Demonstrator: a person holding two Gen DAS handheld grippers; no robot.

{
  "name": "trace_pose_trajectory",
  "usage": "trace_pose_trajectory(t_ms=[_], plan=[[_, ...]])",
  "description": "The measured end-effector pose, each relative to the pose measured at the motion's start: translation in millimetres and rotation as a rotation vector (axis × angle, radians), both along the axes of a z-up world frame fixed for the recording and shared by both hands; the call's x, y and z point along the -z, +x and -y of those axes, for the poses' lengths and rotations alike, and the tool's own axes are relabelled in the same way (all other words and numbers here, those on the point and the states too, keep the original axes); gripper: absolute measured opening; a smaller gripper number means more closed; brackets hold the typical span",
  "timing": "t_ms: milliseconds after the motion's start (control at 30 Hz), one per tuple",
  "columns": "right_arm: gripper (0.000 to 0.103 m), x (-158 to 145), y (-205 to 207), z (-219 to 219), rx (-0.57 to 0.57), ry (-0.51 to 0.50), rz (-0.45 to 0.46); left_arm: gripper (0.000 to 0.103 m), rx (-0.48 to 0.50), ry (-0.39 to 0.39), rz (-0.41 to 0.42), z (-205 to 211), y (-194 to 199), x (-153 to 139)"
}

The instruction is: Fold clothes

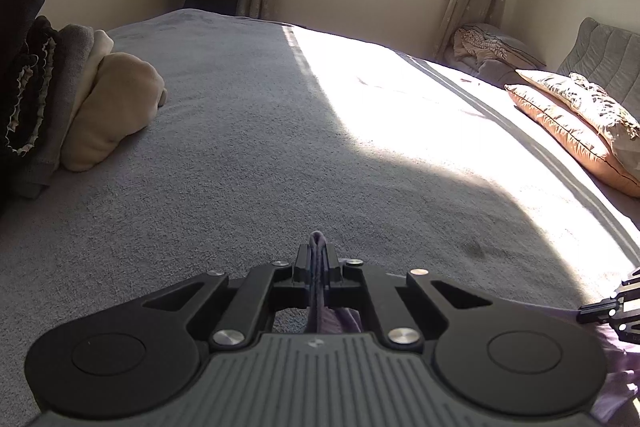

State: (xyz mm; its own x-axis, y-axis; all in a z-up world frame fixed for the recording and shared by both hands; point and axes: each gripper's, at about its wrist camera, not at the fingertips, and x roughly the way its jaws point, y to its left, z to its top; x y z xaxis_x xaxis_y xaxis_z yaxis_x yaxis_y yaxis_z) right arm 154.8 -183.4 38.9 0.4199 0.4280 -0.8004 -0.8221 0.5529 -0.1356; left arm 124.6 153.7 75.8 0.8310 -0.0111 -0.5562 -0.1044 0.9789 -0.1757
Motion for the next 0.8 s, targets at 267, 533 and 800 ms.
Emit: trace_pose_trajectory(t_ms=[267,533,800], plan=[[0.000,-13.6,-12.0,-13.1,0.119,-0.024,0.347,0.005,-0.012,-0.001,0.031,3.7,8.4,0.4],[0.000,17.3,-11.8,-43.3,0.129,-0.193,0.475,0.005,-0.048,0.040,0.002,6.6,15.5,8.6],[0.006,35.7,-11.9,-49.5,0.197,-0.290,0.583,0.008,-0.025,0.038,-0.057,10.7,20.0,19.2]])
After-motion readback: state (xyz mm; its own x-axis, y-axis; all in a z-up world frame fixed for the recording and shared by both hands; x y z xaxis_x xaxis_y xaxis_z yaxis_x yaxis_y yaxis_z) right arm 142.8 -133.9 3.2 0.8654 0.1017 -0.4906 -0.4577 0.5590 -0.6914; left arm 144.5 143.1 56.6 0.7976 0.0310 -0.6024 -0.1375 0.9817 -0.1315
